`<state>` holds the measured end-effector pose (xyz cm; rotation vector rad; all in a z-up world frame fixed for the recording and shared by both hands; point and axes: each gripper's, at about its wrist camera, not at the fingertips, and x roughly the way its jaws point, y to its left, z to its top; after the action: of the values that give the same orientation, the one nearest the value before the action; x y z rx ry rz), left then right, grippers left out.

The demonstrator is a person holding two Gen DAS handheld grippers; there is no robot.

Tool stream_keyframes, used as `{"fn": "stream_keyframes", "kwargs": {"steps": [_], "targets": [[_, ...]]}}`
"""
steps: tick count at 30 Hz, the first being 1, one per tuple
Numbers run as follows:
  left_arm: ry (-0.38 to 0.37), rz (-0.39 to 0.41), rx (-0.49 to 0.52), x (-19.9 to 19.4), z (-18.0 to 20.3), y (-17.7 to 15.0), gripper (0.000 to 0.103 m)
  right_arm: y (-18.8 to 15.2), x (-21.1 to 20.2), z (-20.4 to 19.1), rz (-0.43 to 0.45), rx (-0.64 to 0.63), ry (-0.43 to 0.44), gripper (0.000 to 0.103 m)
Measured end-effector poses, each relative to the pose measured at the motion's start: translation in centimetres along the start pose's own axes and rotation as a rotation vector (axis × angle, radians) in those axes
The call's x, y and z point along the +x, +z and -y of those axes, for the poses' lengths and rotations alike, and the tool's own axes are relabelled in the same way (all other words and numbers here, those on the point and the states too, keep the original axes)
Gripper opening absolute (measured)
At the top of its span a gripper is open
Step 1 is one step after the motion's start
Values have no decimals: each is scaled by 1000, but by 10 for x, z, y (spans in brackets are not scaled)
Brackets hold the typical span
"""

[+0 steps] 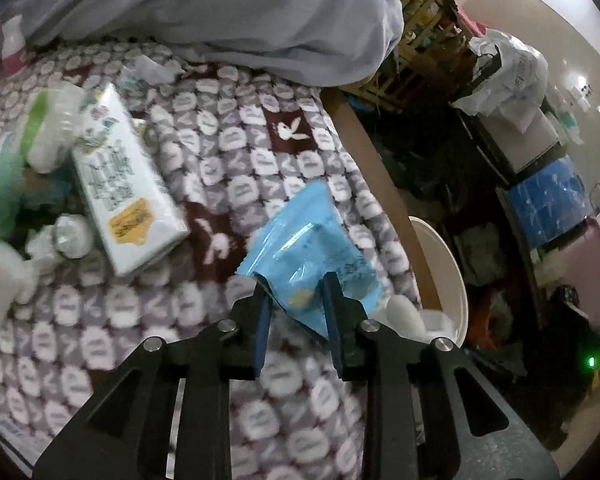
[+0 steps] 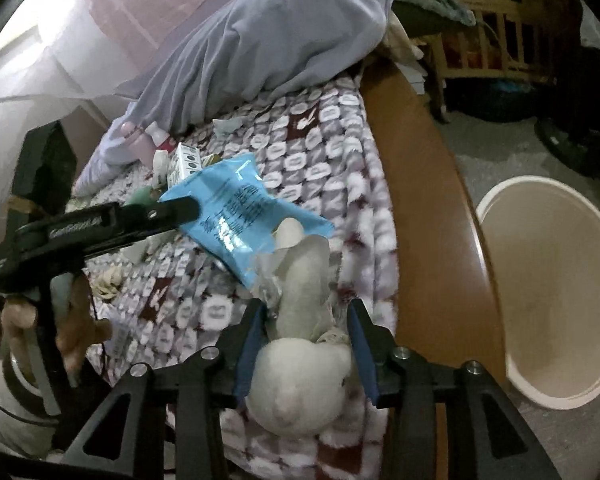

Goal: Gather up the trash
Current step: 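Lift the blue wrapper with the left gripper while the right gripper carries the tissue, then drop the blue wrapper and tissue into the cream bin with both grippers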

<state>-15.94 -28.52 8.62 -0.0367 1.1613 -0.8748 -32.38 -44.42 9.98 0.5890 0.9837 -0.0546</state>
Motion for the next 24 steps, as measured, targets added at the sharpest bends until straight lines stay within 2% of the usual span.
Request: {"fn": "stream_keyframes", "kwargs": {"steps": [3, 6, 12, 17, 24], "targets": [[22, 6, -12, 7, 3, 3, 21, -3, -3, -2, 27, -20, -3, 36], [3, 2, -44, 6, 2, 5, 8, -1, -9, -1, 46, -17, 8, 29], [-18, 42, 10, -23, 21, 10, 5, 11, -41, 15, 121, 21, 15, 28], [-72, 48, 77, -32, 57, 16, 5, 23, -71, 46, 193, 61, -81, 28], [-149, -3, 150, -2, 115, 19, 5, 34, -85, 93, 234, 134, -195, 24]]}}
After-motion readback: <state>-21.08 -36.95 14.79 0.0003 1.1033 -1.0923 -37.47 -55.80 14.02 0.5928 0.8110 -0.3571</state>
